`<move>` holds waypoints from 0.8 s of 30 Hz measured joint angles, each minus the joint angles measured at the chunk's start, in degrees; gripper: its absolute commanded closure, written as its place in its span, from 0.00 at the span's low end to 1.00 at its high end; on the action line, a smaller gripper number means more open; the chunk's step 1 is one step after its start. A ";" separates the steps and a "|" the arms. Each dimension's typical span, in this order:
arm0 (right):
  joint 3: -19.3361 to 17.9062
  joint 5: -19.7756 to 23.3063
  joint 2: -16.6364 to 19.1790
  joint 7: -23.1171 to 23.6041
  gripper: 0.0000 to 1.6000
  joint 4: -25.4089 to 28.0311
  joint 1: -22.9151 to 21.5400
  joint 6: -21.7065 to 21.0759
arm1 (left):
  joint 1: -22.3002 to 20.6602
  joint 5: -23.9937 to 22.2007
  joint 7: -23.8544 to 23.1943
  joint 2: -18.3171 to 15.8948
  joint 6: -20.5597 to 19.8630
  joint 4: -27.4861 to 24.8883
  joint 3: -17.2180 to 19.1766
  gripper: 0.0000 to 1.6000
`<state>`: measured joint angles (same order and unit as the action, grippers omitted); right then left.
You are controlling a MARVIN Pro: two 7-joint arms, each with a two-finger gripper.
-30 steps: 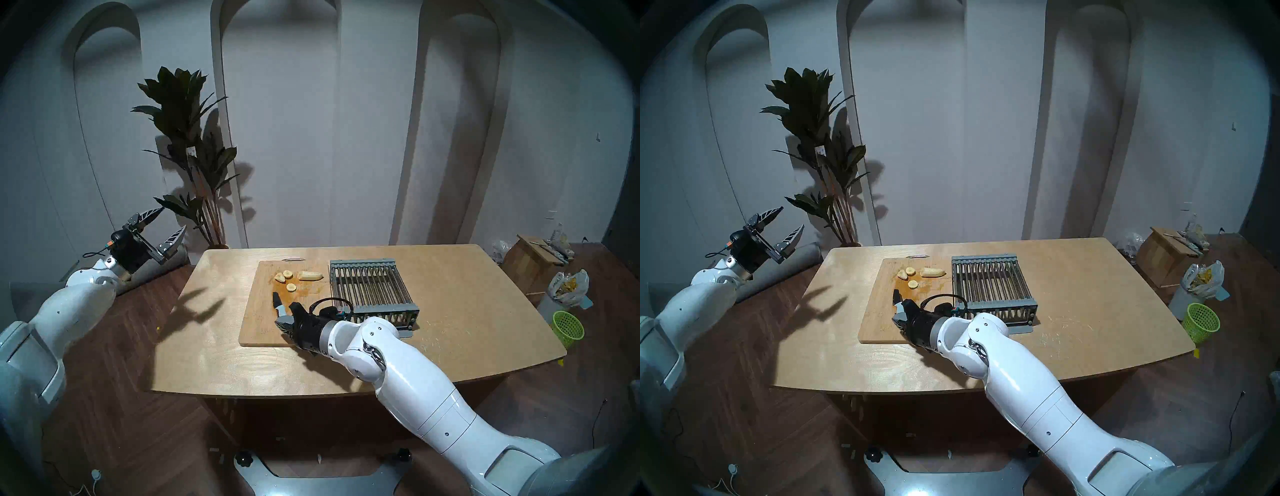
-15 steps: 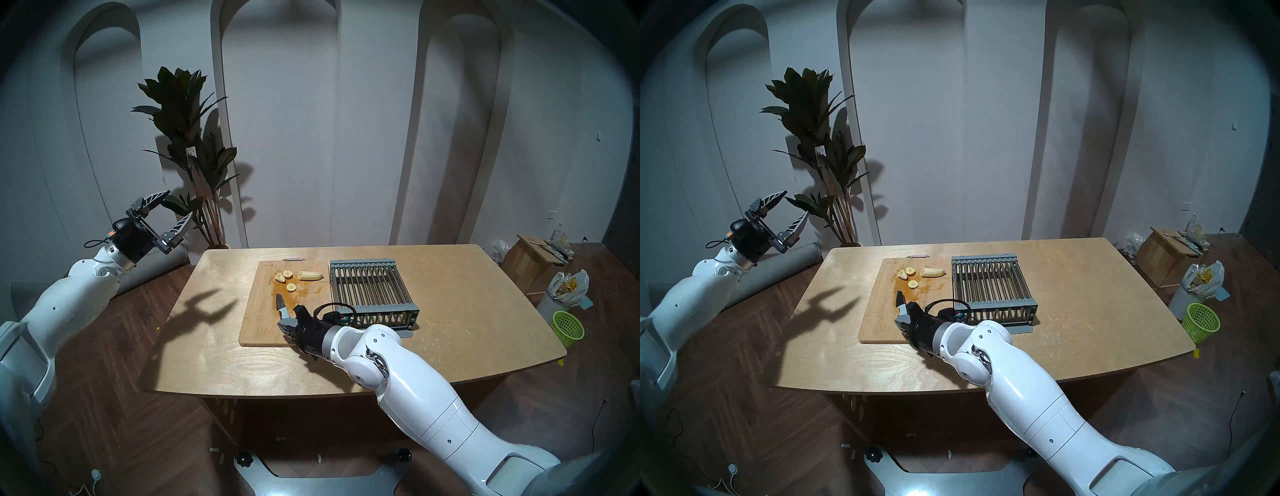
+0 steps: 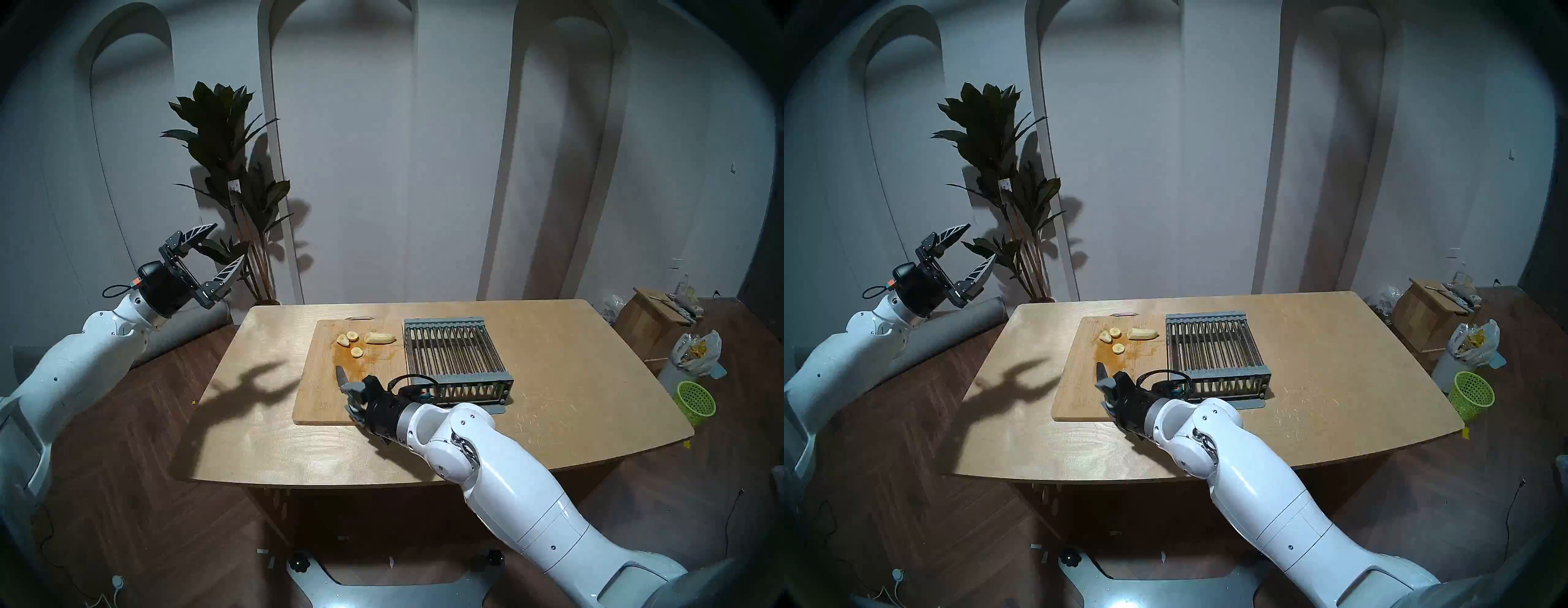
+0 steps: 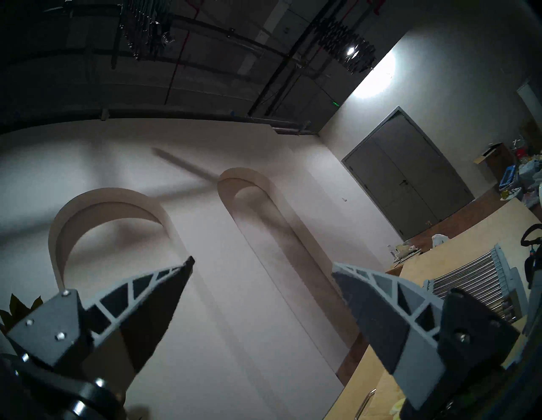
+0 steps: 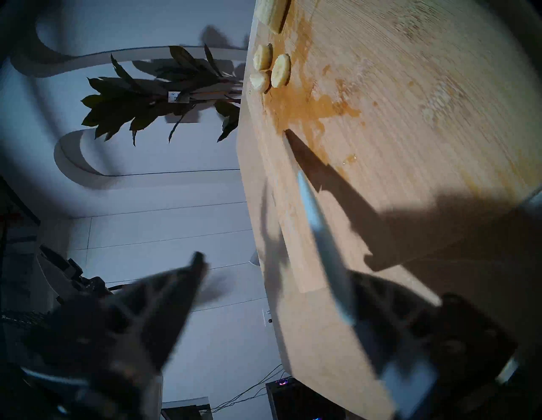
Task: Cut the banana into four pieces on the cutting board
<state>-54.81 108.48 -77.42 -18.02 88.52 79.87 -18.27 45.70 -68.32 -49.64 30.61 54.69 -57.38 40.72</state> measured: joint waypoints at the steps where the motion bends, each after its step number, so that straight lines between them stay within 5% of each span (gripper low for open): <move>1: -0.01 0.02 0.00 0.01 0.00 0.12 0.06 0.05 | 0.20 0.07 0.05 -0.36 0.02 -0.67 0.00 0.00; 14: -0.62 0.38 0.29 -0.95 0.00 2.11 0.33 0.96 | 3.47 0.80 1.79 -6.07 0.13 -11.25 0.05 0.00; 24: -0.89 0.49 1.85 -6.60 0.00 3.25 0.20 1.48 | 5.41 0.85 4.41 -10.95 -0.09 -20.03 0.17 0.00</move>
<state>-55.71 108.96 -75.57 -24.61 91.77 80.07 -16.79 51.11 -67.47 -45.23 19.66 54.60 -77.41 40.90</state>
